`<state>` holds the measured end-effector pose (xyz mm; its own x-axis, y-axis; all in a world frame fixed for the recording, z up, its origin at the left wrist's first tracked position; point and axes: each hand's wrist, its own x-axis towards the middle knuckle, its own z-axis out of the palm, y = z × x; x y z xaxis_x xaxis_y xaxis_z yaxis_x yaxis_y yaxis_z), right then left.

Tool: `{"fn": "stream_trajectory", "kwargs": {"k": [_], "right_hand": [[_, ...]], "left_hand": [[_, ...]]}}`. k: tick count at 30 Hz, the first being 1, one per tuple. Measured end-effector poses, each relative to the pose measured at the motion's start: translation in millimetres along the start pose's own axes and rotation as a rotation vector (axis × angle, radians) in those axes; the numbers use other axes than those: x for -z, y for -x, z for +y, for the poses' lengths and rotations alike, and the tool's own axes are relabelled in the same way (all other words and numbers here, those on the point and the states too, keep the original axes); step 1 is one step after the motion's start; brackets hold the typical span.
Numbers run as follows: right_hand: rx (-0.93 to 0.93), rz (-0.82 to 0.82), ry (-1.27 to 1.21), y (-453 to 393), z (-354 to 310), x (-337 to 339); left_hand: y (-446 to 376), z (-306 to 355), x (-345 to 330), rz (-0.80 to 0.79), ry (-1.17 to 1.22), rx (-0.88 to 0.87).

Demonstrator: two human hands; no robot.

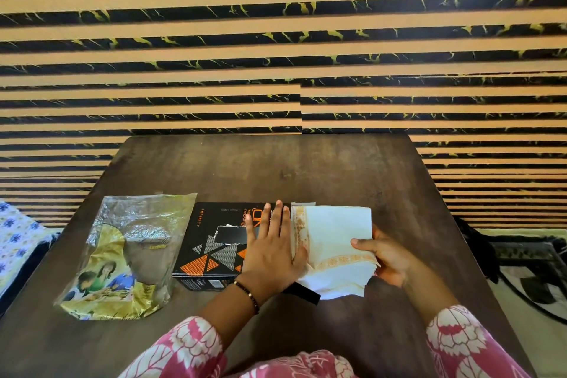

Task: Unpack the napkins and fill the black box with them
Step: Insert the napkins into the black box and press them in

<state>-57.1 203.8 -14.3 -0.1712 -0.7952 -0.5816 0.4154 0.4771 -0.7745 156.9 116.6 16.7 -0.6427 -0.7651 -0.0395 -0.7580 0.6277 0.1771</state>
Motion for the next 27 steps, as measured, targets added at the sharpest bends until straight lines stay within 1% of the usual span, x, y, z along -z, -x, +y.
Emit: {"fn": "stream_trajectory", "kwargs": {"k": [4, 7, 9, 13, 17, 19, 21, 23, 26, 27], "right_hand": [[0.000, -0.021, 0.038, -5.0, -2.2, -21.3], [-0.028, 0.006, 0.065, -8.0, -3.8, -30.3], [-0.030, 0.066, 0.091, -8.9, -2.1, -29.5], [-0.002, 0.234, 0.143, -6.2, 5.4, -28.0], [0.017, 0.317, 0.173, -3.6, 9.5, -33.0], [0.030, 0.314, 0.137, -3.4, 8.9, -39.3], [0.051, 0.250, 0.114, -1.8, 7.8, -49.8], [0.076, 0.224, 0.141, -3.1, 12.1, -55.3], [0.099, 0.357, 0.127, -9.5, 19.7, -52.4], [0.089, 0.371, 0.137, -11.6, 22.5, -51.6]], "left_hand": [[2.0, 0.5, -4.0, 0.033, 0.038, -0.012], [1.3, -0.8, -2.5, 0.028, 0.065, -0.019], [3.2, -1.5, -1.4, 0.029, 0.076, -0.023], [5.9, -2.1, -0.2, 0.027, 0.063, -0.028], [5.2, -3.2, -2.7, 0.030, 0.062, -0.028], [4.0, -3.0, -3.3, 0.030, 0.063, -0.025], [2.9, -3.2, -4.0, 0.025, 0.053, -0.021], [2.1, -2.9, -4.6, 0.022, 0.053, -0.016], [2.2, -2.1, -4.0, 0.026, 0.049, -0.015], [2.5, -1.6, -3.8, 0.029, 0.046, -0.013]]}}
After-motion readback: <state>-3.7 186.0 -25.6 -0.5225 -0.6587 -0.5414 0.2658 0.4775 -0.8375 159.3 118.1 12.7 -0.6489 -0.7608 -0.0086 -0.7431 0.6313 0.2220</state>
